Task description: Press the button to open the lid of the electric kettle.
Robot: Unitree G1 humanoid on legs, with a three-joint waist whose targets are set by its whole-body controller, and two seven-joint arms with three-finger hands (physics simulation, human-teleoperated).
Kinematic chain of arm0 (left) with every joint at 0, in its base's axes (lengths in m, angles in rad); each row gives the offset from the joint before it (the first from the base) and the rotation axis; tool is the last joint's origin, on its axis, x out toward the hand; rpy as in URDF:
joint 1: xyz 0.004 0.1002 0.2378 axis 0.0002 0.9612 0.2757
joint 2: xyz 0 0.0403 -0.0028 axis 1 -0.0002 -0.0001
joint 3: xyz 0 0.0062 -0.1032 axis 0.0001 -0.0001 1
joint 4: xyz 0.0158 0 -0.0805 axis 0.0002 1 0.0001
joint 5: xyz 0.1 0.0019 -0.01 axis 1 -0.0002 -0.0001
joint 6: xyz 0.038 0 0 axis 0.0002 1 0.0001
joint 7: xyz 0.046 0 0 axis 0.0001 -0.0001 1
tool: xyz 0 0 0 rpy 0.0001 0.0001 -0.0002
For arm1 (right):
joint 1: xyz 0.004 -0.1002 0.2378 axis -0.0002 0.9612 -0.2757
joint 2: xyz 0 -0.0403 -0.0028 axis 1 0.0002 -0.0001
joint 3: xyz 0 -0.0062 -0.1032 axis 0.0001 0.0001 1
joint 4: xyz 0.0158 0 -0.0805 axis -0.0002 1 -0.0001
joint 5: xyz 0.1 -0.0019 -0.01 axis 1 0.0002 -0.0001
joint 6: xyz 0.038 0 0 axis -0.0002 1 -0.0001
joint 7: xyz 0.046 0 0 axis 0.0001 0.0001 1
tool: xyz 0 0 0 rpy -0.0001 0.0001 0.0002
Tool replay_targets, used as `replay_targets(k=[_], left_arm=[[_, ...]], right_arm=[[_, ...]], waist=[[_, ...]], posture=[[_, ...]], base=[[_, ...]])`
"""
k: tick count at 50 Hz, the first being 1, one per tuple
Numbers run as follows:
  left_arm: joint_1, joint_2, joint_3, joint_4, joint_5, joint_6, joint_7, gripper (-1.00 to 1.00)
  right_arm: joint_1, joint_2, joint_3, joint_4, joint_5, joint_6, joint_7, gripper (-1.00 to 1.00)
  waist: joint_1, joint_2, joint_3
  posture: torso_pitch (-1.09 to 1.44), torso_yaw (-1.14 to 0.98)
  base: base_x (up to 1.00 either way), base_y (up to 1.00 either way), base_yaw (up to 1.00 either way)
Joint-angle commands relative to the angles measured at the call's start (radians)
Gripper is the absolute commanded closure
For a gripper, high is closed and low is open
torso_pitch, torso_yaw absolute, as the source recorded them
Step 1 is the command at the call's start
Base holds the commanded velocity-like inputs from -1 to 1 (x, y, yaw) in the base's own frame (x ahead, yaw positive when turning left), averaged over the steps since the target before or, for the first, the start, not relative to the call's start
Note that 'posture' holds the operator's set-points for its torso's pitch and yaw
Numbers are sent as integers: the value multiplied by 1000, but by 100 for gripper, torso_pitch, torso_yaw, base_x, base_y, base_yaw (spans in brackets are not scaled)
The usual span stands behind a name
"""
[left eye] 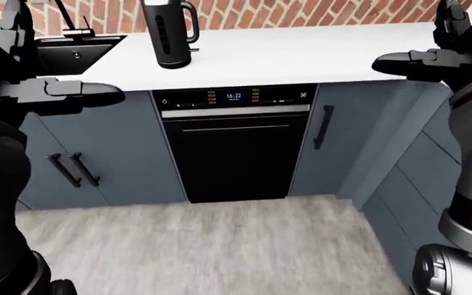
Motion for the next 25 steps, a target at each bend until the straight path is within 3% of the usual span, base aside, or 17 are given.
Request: replay_targets(k=[1, 3, 8, 10, 16, 18, 20, 21, 22, 23, 25], left_arm=[[-25, 18, 15, -8, 1, -18, 8, -100], [-30, 22, 18, -7, -6, -15, 12, -100], [-31, 28, 19, -6, -21, -13, 20, -100], [-28, 29, 20, -6, -23, -14, 20, -100], [-24, 37, 21, -9, -30, -14, 22, -100], [-24, 37, 21, -7, -30, -16, 23, -100], [-24, 37, 21, -6, -31, -17, 23, -100], [-23, 38, 21, -6, -31, -17, 23, -100], [-23, 37, 21, -6, -31, -18, 23, -100], [-23, 37, 20, -6, -31, -19, 23, -100], [-21, 37, 20, -5, -30, -20, 23, -100]], right_arm=[[-36, -13, -1, -24, 8, -15, 3, -100], [-38, -14, 1, -22, 9, -12, 0, -100], [-42, -16, 1, -23, 15, -5, -4, -100], [-42, -17, 2, -27, 16, -2, -5, -100], [-37, -13, 4, -33, 14, -1, -4, -100], [-36, -12, 5, -33, 13, -1, -4, -100], [-36, -12, 5, -33, 12, 0, -4, -100], [-36, -11, 4, -34, 13, 1, -3, -100], [-35, -11, 4, -34, 12, 0, -3, -100], [-36, -11, 3, -33, 13, 0, -4, -100], [-36, -10, 3, -33, 13, 0, -4, -100]], waist=[[3, -3, -18], [2, -5, -20], [0, -42, -11], [2, -45, -16], [-2, -31, -28], [-3, -8, -22], [-7, 42, -21], [-9, 44, -28], [4, 34, -20], [-1, 43, -14], [6, 24, -18]], posture=[[0, 0], [0, 0], [0, 0], [0, 0], [0, 0], [0, 0], [0, 0], [0, 0], [0, 0], [0, 0], [0, 0]], base=[[6, 7, 0], [6, 13, 0], [6, 19, 0], [6, 20, 0], [5, 21, 0], [6, 21, 0], [5, 22, 0], [5, 25, 0], [5, 26, 0], [5, 26, 0], [5, 25, 0]])
